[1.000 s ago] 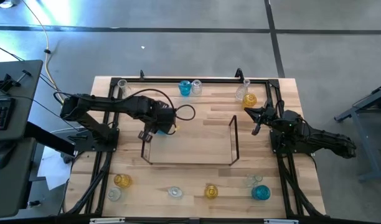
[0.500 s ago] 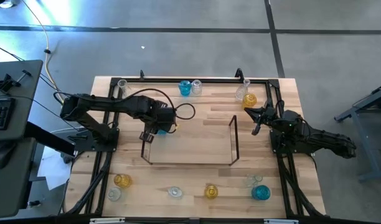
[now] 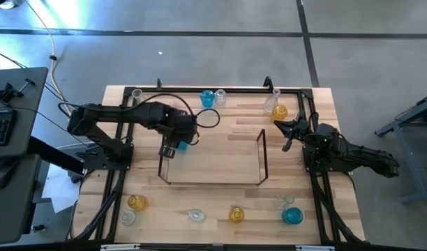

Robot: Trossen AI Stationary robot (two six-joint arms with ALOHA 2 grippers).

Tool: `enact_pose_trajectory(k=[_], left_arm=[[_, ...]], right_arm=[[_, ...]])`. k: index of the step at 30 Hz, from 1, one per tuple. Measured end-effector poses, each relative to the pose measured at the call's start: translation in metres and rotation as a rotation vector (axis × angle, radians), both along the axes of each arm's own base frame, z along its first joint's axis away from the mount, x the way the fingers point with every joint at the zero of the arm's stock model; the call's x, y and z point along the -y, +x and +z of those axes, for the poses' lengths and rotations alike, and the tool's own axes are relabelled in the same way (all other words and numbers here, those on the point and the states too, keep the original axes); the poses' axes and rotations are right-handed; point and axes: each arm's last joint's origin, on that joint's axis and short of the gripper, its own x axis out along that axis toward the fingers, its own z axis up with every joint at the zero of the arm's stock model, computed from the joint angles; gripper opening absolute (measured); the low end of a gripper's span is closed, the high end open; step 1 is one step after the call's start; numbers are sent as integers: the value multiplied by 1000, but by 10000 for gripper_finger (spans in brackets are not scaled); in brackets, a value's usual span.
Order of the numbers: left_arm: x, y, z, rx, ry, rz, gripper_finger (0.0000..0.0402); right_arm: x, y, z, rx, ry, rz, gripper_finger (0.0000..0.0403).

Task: Sort vases onto shelf
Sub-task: Put the top left blue vase on the shelf

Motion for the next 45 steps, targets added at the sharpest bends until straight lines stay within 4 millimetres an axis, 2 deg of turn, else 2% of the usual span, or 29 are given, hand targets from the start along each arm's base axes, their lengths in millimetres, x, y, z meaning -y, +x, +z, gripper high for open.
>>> enact_pose_trajectory(k=[5,9,13,17,24,32,45], left_arm=[[2,2,4,23,-16,-1,100],[3,5,20,89,-48,17,52],[3,1,21,61,-130,63,6],[4,4,10,-17,-172,100,7],[10,25,-17,-126,-117,74,2],[5,28,-19,-127,-47,85,1],[-8,34,-19,-61,-32,131,0]], right_arm=[[0,0,0,0,0,0,0],[0,0,0,0,0,0,0],[0,0,0,0,0,0,0],[0,0,0,0,0,0,0],[0,0,0,0,0,0,0],[0,0,0,0,0,0,0],[0,0,0,0,0,0,0]])
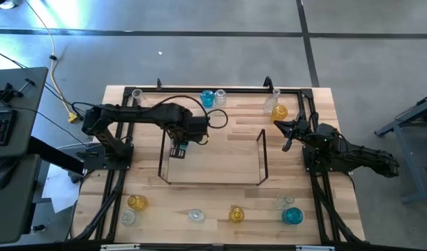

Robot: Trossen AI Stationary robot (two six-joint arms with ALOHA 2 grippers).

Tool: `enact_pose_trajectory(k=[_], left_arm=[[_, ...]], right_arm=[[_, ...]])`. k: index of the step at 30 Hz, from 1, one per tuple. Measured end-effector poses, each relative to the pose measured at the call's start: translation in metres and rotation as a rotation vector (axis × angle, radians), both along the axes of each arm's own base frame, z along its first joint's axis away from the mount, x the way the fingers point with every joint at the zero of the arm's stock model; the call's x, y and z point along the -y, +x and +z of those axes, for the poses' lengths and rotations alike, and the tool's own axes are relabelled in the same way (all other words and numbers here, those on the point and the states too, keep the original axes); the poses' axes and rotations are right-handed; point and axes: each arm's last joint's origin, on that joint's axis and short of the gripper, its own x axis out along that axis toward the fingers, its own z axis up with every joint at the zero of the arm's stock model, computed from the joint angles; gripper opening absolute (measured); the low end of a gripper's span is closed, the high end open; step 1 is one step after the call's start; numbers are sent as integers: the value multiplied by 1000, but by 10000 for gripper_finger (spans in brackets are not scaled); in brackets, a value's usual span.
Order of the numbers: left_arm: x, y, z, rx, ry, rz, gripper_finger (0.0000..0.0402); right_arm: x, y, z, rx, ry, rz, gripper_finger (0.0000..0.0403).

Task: Sort vases onto shelf
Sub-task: Put the top left blue vase on the shelf

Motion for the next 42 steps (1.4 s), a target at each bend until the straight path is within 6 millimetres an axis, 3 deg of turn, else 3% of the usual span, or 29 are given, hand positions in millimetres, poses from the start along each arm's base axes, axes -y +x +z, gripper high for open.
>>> enact_pose_trajectory(k=[7,18,31,42], left_arm=[[1,-1,4,20,-9,24,0],[-7,-3,39,100,-45,149,11],[-8,-8,41,73,-46,241,90],[-8,-13,42,45,-19,269,106]], right_arm=[[0,0,0,0,0,0,0],[0,0,0,0,0,0,0],[0,0,0,0,0,0,0],[0,0,0,0,0,0,0]])
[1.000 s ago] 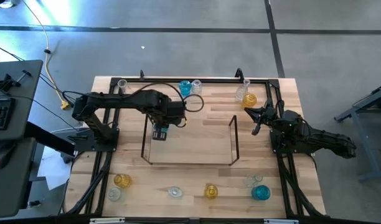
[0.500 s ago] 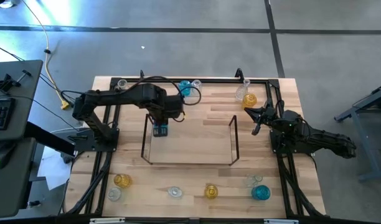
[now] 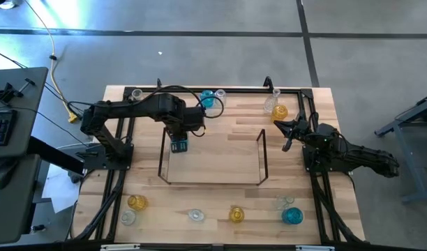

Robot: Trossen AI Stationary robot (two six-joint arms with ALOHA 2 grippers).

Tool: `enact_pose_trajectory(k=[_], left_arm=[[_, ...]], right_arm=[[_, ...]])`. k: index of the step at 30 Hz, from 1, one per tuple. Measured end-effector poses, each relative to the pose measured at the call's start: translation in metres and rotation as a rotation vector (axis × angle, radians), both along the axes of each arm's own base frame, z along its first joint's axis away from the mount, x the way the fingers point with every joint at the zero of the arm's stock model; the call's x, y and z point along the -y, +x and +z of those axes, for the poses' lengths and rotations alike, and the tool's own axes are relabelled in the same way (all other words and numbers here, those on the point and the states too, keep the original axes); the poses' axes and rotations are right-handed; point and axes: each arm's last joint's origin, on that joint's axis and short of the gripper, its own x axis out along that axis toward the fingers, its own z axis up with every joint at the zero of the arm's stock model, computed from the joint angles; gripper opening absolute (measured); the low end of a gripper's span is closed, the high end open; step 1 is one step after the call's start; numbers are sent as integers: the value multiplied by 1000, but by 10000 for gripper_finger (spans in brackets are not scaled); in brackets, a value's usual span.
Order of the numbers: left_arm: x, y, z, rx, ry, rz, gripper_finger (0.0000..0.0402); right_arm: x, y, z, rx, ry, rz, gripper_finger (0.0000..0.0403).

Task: Sort vases onto shelf
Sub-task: Put the top left blue vase on the shelf

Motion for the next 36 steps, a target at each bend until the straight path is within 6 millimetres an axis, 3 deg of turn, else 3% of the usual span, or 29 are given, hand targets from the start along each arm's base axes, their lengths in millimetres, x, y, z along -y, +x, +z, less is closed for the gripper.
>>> enact_pose_trajectory(k=[16,22,31,36], left_arm=[[1,2,0,19,4,14,106],[1,3,0,20,25,-61,95],[2,6,32,432,51,-153,8],[-2,-1,32,633,84,-163,6]], right_arm=[[0,0,0,0,0,0,0],[0,0,0,0,0,0,0],[0,0,0,1,0,0,0],[0,0,0,0,0,0,0]])
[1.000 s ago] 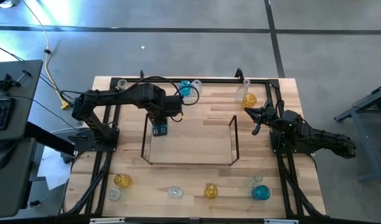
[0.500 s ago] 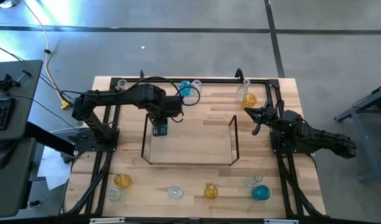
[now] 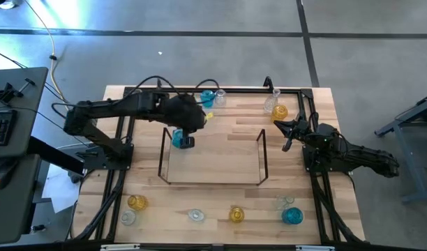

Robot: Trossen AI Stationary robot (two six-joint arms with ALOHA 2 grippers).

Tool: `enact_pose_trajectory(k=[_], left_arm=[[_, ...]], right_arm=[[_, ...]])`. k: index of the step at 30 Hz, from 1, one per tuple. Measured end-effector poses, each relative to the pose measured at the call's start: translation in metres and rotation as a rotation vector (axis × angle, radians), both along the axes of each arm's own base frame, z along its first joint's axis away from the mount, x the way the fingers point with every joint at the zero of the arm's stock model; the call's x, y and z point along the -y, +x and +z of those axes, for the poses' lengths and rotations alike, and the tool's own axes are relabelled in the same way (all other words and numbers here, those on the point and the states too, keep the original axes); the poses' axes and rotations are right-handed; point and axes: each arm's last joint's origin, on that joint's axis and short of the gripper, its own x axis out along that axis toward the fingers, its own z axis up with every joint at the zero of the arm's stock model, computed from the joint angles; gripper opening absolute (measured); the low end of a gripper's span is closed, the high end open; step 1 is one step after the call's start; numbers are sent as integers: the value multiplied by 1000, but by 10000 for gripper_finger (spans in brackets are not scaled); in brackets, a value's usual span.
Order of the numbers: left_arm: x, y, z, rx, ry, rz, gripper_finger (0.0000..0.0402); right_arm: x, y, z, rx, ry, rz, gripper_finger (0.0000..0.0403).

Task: Sort vases onto shelf
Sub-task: Put the top left blue vase on the shelf, then put the top right transparent vase on the shelf

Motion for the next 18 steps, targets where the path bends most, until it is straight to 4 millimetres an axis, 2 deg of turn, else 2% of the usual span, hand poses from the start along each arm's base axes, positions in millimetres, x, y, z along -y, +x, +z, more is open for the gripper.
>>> enact_pose_trajectory(k=[8,12,18], left_arm=[[-18,-10,-29,217,23,8,1],[-31,-14,-49,367,5,15,1],[-40,-20,-78,560,14,4,0]], right_arm=[[0,0,0,0,0,0,0],[0,0,0,0,0,0,0],[0,0,0,1,0,0,0]])
